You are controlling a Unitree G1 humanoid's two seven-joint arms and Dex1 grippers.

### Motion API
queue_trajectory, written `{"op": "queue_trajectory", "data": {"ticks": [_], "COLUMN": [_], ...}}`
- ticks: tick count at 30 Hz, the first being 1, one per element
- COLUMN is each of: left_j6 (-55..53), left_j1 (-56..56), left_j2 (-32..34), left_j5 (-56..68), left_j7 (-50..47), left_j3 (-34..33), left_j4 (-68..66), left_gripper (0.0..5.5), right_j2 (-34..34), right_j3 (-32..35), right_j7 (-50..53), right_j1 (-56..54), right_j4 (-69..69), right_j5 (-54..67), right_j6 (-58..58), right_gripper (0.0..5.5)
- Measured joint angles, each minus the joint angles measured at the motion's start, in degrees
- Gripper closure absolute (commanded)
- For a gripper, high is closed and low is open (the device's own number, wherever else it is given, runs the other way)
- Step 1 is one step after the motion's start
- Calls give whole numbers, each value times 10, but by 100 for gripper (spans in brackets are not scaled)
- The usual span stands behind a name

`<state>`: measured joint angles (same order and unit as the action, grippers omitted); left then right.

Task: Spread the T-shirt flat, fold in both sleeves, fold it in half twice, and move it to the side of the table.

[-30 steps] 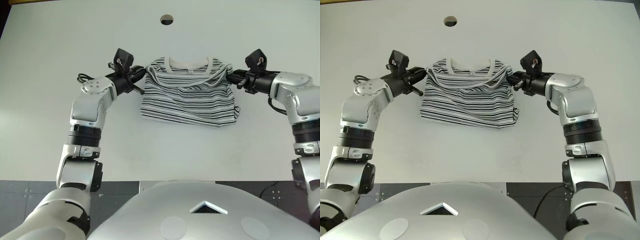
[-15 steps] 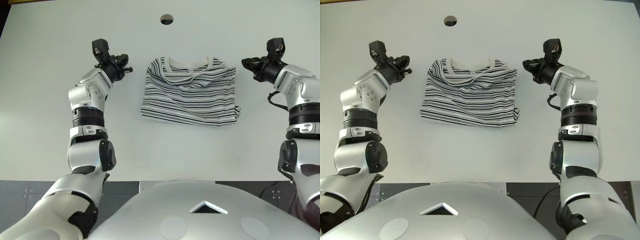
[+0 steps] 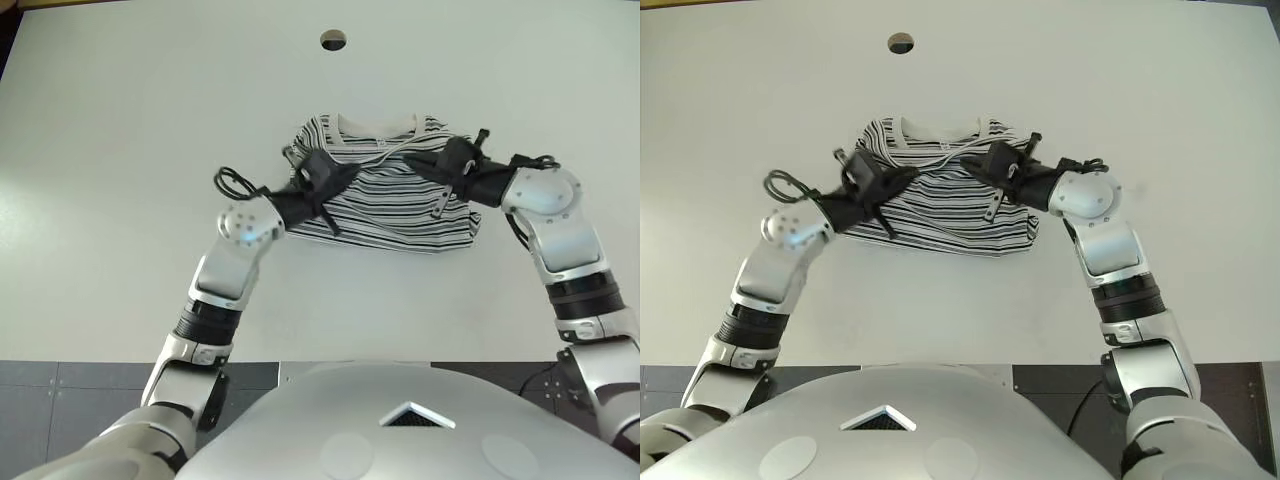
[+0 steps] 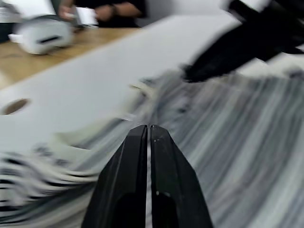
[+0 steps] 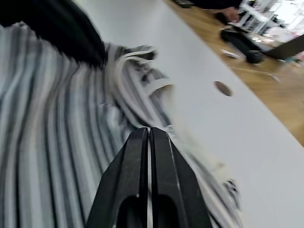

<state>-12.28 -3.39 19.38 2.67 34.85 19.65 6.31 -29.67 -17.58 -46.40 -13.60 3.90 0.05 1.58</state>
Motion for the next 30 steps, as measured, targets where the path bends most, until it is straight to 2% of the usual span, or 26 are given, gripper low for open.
{"op": "queue_trajectory", "data": {"ticks": [3,11,20,25,30], "left_j6": [-1,-30,-31,-36,-38], "left_j1": [6,4,5,13,17], "left_j2": [12,20,25,32,63], "left_j5": [-23,-70,-80,-81,-79], "left_j7": [2,19,19,20,40], "left_j3": [18,76,83,82,73], "left_j4": [9,-17,-12,1,13], "left_gripper": [534,534,534,534,534], "right_j2": [-1,36,59,42,-28], "right_j3": [-11,-17,-18,-45,-80], "right_j7": [3,86,146,148,98], "right_j1": [-2,-101,-177,-183,-146], "right_j4": [23,227,398,413,326], "right_j5": [-30,-113,-153,-188,-220], "right_j6": [23,45,94,138,168], "right_gripper": [540,540,540,540,540]}}
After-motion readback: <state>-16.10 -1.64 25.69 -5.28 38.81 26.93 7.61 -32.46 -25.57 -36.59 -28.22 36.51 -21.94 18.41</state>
